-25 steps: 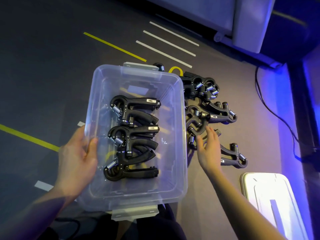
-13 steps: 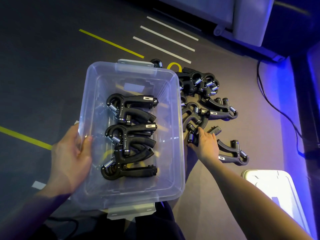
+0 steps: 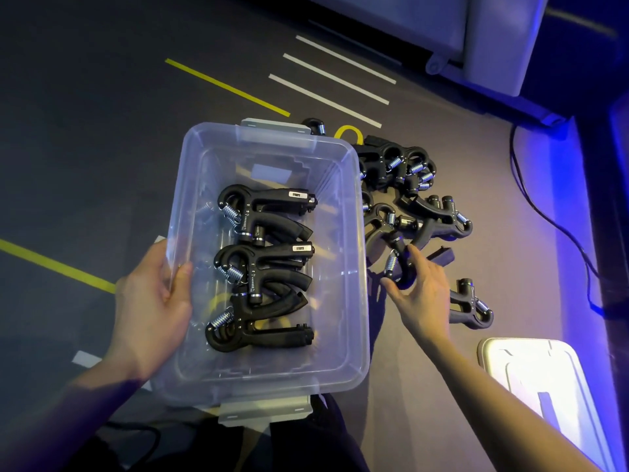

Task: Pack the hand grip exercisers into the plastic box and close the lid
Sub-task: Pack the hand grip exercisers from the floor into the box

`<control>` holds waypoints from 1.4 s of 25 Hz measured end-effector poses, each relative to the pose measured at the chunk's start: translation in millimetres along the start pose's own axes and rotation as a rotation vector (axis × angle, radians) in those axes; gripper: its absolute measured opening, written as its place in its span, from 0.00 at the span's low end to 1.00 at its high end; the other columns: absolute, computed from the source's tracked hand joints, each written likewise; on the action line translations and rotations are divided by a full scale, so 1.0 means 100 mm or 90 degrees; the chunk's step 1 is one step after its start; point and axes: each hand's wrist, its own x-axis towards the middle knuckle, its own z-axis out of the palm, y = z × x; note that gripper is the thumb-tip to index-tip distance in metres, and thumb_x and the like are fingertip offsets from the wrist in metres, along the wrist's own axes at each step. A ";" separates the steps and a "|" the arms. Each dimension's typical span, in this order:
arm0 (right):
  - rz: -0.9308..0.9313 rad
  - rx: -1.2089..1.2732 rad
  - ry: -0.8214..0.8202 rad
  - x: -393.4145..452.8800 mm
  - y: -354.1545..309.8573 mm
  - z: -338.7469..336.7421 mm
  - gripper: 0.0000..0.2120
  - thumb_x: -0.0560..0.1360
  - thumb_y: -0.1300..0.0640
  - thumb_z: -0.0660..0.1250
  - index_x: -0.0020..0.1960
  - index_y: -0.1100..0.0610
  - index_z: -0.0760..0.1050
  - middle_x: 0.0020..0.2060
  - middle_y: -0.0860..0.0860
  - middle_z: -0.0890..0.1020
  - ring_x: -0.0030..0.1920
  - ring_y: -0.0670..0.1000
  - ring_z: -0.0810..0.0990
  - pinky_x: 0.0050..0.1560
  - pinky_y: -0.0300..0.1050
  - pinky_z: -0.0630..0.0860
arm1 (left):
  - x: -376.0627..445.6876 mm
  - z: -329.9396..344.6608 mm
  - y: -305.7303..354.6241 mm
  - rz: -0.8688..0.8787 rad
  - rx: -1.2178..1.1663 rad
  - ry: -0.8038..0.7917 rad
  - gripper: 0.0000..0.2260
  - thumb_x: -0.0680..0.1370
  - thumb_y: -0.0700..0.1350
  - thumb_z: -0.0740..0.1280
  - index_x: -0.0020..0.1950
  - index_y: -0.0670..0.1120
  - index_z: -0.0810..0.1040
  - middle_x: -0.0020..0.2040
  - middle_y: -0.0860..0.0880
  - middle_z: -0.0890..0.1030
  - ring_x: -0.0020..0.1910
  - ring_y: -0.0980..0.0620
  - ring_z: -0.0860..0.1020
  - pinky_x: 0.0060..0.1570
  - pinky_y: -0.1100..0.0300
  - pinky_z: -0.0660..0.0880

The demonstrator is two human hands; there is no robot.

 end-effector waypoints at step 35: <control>-0.357 -0.121 -0.321 0.02 -2.17 0.25 0.32 0.68 0.26 0.54 0.40 0.55 0.77 0.34 0.53 0.79 0.40 0.57 0.77 0.33 0.47 0.63 | 0.00 -0.09 0.06 0.017 -0.022 -0.003 0.04 0.76 0.36 0.62 0.48 0.44 0.73 0.23 0.54 0.64 0.23 0.52 0.66 0.24 0.63 0.62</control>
